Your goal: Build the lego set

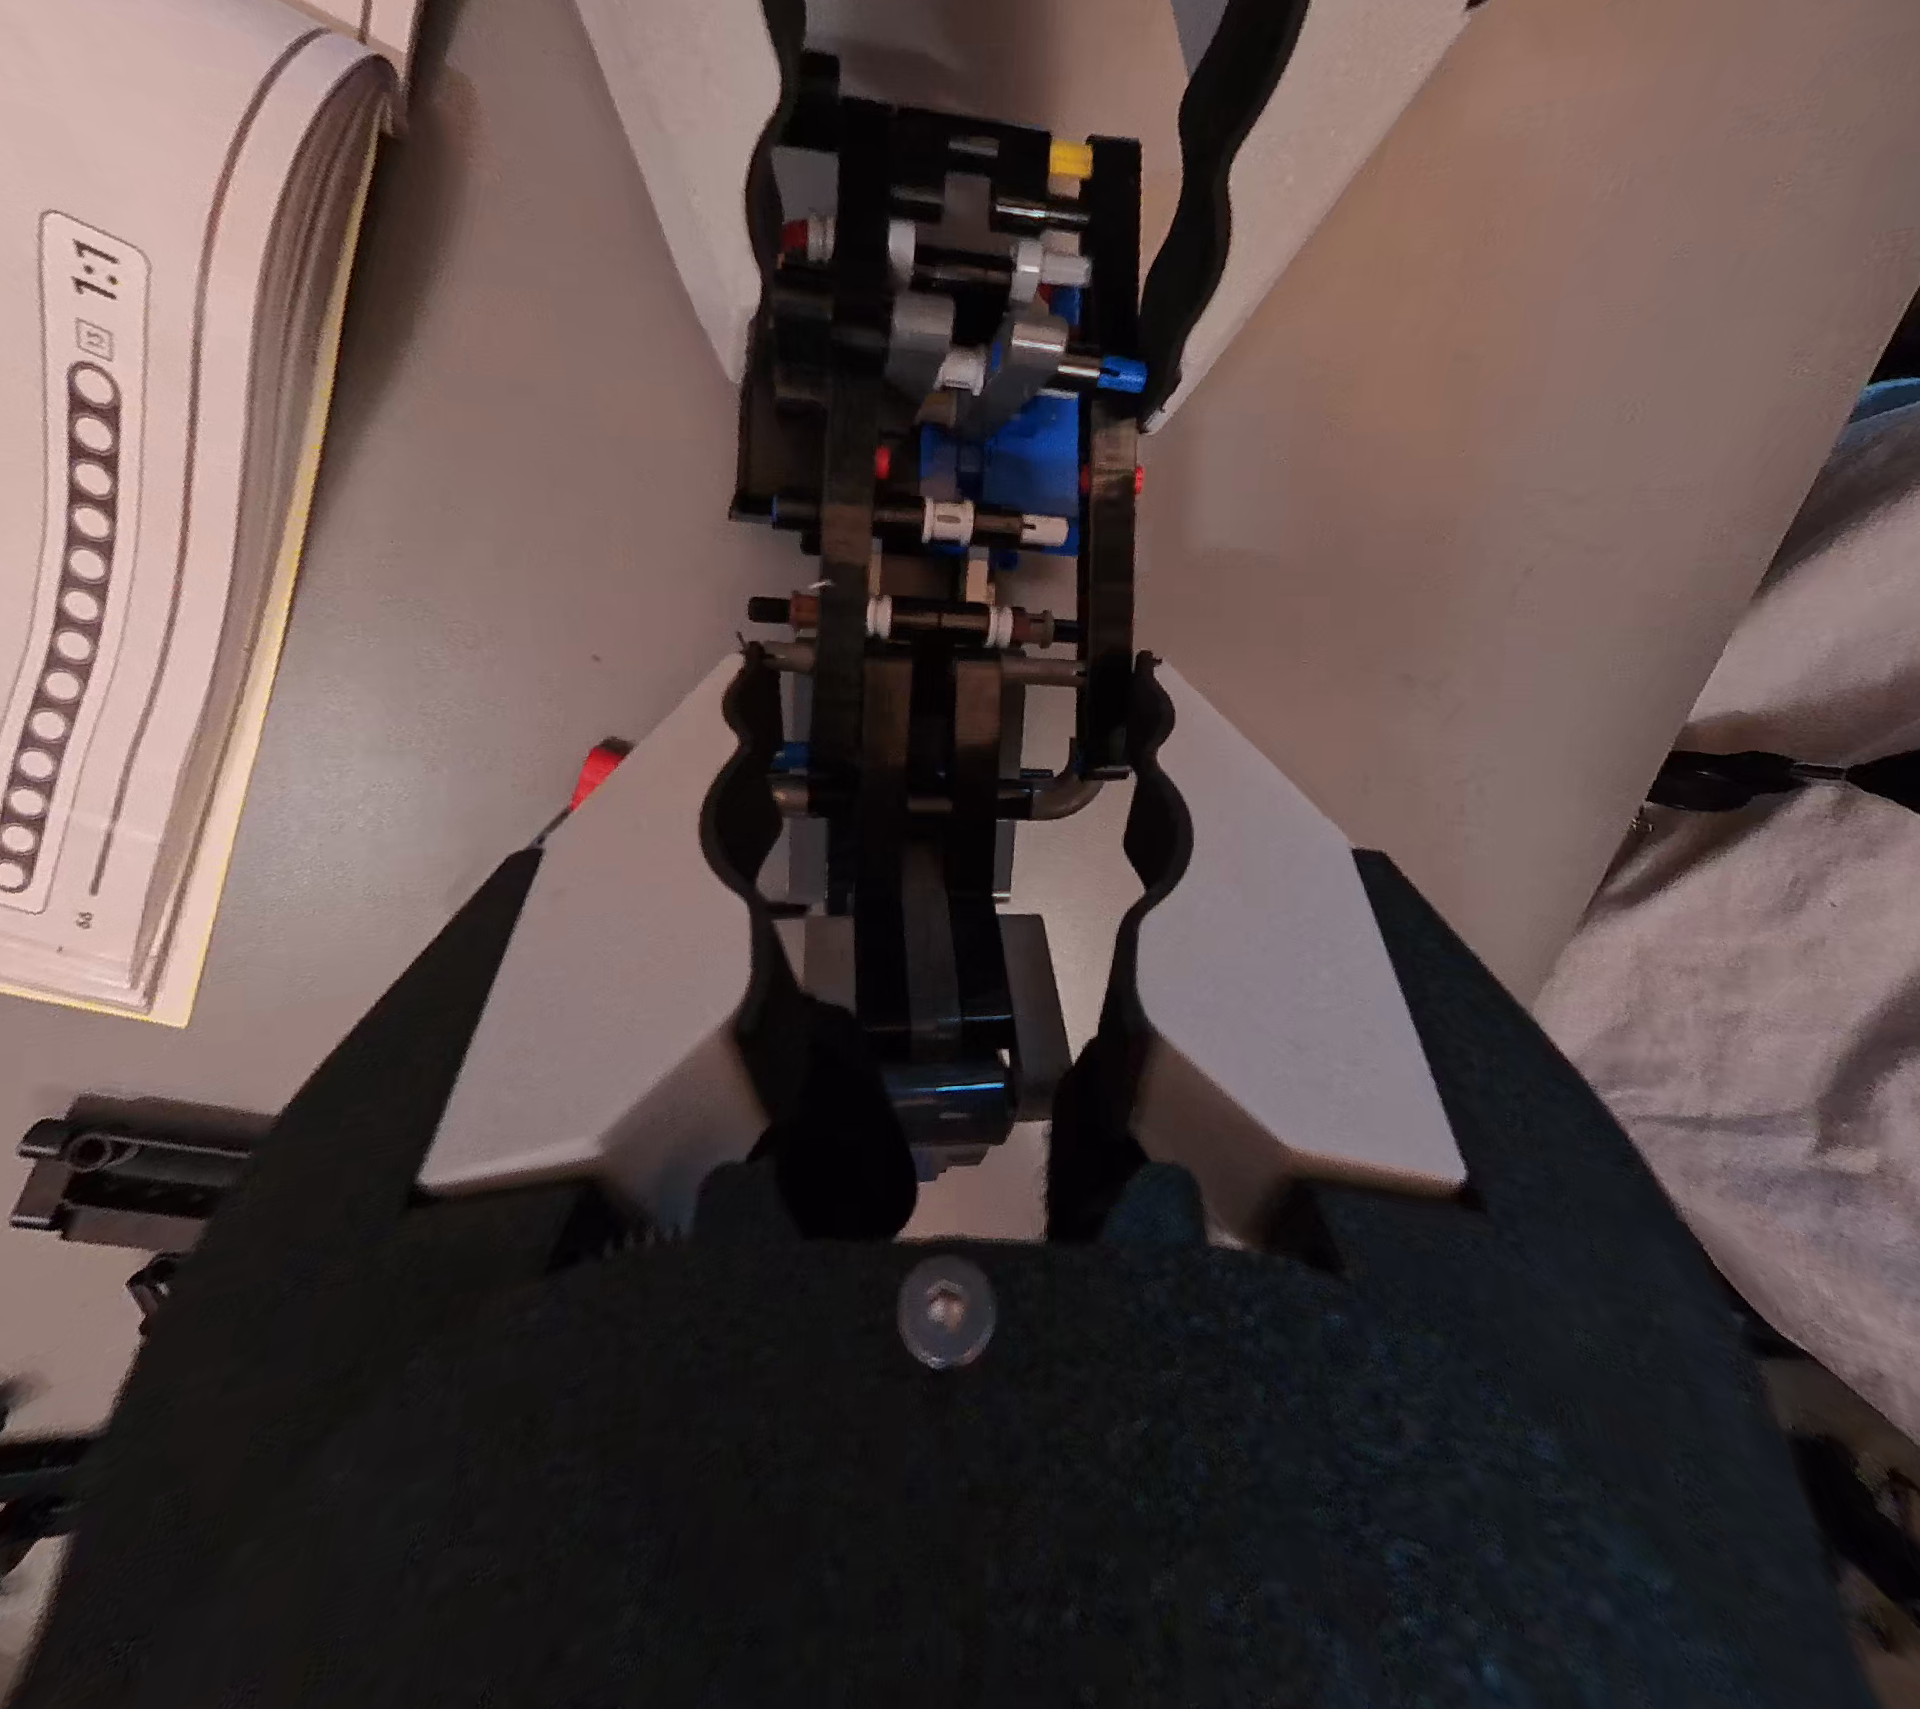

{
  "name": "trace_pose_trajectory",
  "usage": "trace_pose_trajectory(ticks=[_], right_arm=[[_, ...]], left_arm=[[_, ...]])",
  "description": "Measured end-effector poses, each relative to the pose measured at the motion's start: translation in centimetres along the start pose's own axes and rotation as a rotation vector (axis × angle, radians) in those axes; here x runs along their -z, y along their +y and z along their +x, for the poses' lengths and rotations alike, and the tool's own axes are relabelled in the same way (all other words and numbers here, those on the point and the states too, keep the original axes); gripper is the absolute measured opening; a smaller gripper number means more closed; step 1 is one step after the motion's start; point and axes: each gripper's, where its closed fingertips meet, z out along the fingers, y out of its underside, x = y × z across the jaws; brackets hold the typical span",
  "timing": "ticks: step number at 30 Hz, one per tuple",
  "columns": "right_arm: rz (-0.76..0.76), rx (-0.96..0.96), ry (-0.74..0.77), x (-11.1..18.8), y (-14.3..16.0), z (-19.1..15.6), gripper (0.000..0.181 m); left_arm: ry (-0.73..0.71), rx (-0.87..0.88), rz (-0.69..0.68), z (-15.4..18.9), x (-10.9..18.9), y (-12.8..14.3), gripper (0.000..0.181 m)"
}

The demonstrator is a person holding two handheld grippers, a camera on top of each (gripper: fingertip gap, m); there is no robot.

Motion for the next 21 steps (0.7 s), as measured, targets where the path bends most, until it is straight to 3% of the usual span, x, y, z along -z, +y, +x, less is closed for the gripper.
trace_pose_trajectory(ticks=[2, 4, 6, 9, 12, 17, 21], right_arm=[[0.006, 0.006, 0.018, 0.1, 0.0, 0.1, 0.064], [-0.006, 0.023, 0.048, 0.3, -0.2, 0.2, 0.082], [-0.007, 0.042, 0.068, 1.2, -1.0, -0.2, 0.089], [0.064, 0.059, 0.094, 1.2, -3.3, -0.9, 0.081], [0.013, 0.098, 0.157, -0.6, -3.0, -0.1, 0.078], [-0.006, 0.123, 0.168, -1.8, -2.7, 0.0, 0.060], [-0.029, 0.108, 0.149, -1.7, -2.4, -0.1, 0.058]], left_arm=[[-0.005, 0.001, 0.022, 0.0, 0.0, -0.1, 0.065], [-0.002, 0.007, 0.029, 0.0, 0.0, -0.1, 0.065], [-0.005, 0.006, 0.032, 0.0, 0.0, -0.2, 0.065], [-0.001, 0.008, 0.045, -0.1, -0.1, -0.4, 0.065], [0.007, 0.017, 0.061, -0.1, -0.1, -0.6, 0.065], [0.038, 0.047, 0.105, 0.1, 0.0, -0.8, 0.066], [0.156, 0.074, 0.275, 0.3, 3.7, -1.3, 0.069]])
